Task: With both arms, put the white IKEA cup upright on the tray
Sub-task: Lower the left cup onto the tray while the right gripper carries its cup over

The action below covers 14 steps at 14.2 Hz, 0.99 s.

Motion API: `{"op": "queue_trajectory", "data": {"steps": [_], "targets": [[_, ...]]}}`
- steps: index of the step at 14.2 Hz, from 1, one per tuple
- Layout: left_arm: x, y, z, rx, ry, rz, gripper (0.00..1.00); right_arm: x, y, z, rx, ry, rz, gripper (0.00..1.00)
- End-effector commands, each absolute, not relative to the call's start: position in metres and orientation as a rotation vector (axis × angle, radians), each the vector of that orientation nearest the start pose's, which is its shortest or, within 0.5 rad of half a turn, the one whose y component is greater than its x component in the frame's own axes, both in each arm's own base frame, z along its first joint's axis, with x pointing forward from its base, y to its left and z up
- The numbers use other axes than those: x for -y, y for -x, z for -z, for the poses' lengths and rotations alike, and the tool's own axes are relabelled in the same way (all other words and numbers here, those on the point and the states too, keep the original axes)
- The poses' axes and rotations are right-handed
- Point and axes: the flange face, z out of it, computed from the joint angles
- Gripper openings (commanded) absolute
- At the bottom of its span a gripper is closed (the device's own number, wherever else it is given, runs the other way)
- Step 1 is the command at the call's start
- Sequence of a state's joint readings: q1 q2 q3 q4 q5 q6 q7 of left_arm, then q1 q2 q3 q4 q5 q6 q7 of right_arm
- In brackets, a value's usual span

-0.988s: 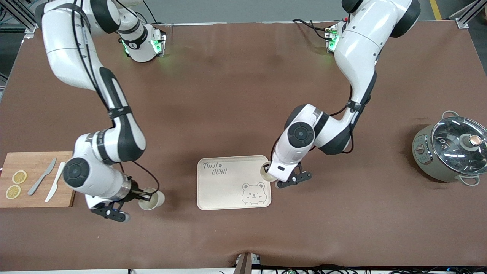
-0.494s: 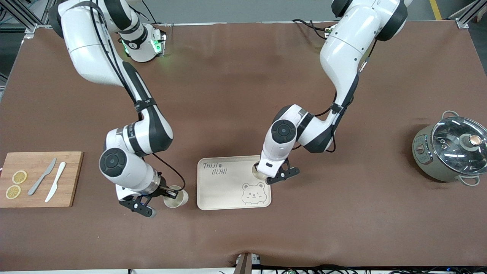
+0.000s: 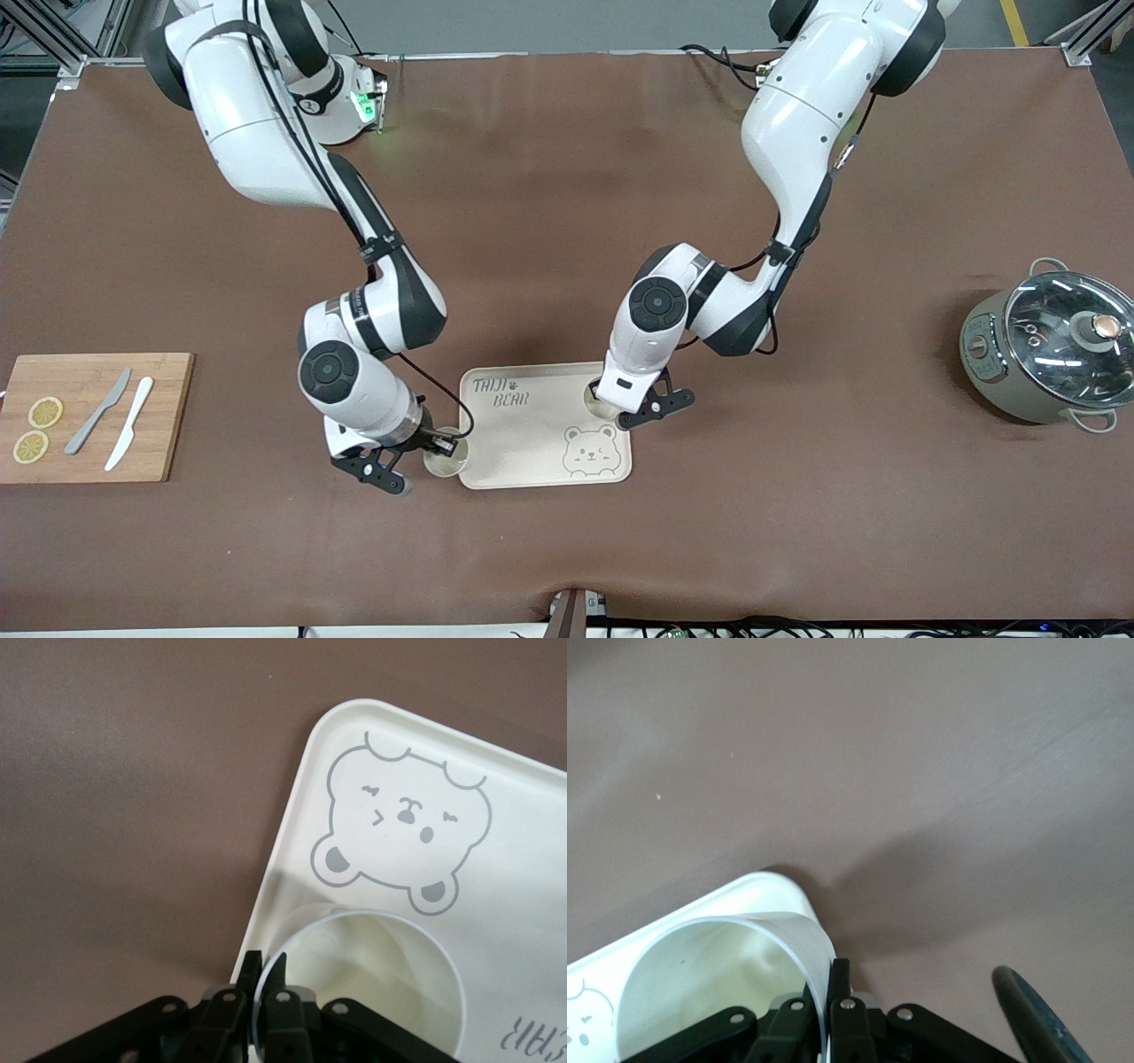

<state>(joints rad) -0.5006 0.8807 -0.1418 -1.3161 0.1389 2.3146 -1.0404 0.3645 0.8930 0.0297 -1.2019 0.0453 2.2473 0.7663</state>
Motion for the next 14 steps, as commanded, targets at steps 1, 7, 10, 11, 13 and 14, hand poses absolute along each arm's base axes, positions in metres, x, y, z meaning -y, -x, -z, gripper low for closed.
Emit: {"op": "queue_trajectory", "data": {"steps": [1,7,10,11,13,14], "targets": [[0.431,-0.626,-0.219,0.603,3.172,0.171,1.00,-0.320,-0.708,-0.255,-0.646,2.934,0.156,0.00],[0.428,-0.629,-0.243,0.615,3.170,0.183,1.00,-0.345,-0.693,-0.248,-0.628,2.943,0.136,0.00],[0.422,-0.630,-0.268,0.613,3.148,0.175,1.00,-0.343,-0.690,-0.236,-0.622,2.966,0.122,0.00],[0.420,-0.630,-0.277,0.614,3.142,0.170,1.00,-0.343,-0.690,-0.233,-0.613,2.979,0.128,0.00],[0.415,-0.630,-0.296,0.600,3.129,0.163,1.00,-0.346,-0.688,-0.230,-0.598,2.989,0.130,0.00],[0.409,-0.632,-0.308,0.580,3.124,0.159,1.00,-0.347,-0.687,-0.227,-0.597,2.991,0.123,0.00]]}}
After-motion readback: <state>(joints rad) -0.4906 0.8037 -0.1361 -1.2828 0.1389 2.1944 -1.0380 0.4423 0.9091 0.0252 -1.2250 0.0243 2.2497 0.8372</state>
